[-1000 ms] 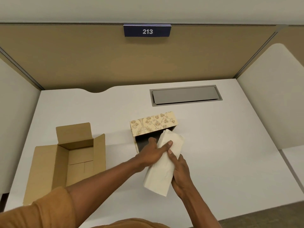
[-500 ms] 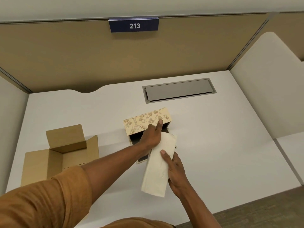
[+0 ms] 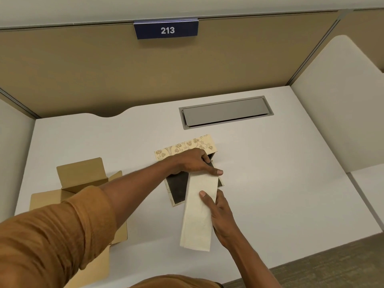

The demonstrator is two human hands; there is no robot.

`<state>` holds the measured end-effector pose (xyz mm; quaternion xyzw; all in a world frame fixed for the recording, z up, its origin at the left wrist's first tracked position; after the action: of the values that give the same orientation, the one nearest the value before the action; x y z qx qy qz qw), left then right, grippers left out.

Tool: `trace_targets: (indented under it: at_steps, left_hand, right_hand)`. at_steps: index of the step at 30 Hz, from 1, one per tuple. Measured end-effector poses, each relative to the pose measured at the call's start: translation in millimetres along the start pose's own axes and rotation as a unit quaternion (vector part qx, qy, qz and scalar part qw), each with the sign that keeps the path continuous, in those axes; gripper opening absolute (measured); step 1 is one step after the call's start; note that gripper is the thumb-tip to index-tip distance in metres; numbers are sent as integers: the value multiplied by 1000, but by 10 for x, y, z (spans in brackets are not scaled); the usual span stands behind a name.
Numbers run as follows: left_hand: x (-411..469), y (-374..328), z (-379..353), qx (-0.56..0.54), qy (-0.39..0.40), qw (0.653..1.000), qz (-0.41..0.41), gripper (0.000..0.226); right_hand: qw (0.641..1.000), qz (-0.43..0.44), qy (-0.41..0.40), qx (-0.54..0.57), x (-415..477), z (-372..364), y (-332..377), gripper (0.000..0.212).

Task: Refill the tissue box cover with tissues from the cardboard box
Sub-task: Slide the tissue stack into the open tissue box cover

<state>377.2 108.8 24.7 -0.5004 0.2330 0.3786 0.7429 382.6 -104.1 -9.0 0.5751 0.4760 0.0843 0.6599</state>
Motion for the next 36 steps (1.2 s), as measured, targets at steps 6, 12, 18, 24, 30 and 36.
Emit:
trace_targets:
  at_steps: [6,12,18,24,30,36]
  left_hand:
    - [81,-33,-6,-51,-8,998,-27,61]
    - [131,-8,73,-118,-48,992,-9,65]
    - [165,293,345,33,-278,959,-52,42]
    - [248,745,508,185,-266,946,-13,84]
    - [310,919,543,223,-200,954,26,95]
    - [302,927,503,179,-177,967,35,77]
  right_hand:
    - [999,11,4,-33,-7,4,-8,57]
    - [999,-21,-22,15,62,46,-115,63]
    - [987,-64,-84,118,301,76,-257,57]
    - [973,-102,-127,166,668,54,-349,51]
    - [957,-107,-138,232,922,-14,-395,33]
    - [942,-118,-157,273,1004,-83,-475,32]
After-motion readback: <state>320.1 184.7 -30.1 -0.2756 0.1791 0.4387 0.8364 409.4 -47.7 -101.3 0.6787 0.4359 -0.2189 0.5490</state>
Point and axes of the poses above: each hand's wrist, its own x-axis towards the middle knuckle, its own z-axis out of the back of the hand, y = z × x, the point moved 1 cm from there along x, towards the middle knuckle, and after that the axes turned 8 degrees about z, right-handed, at the moved point
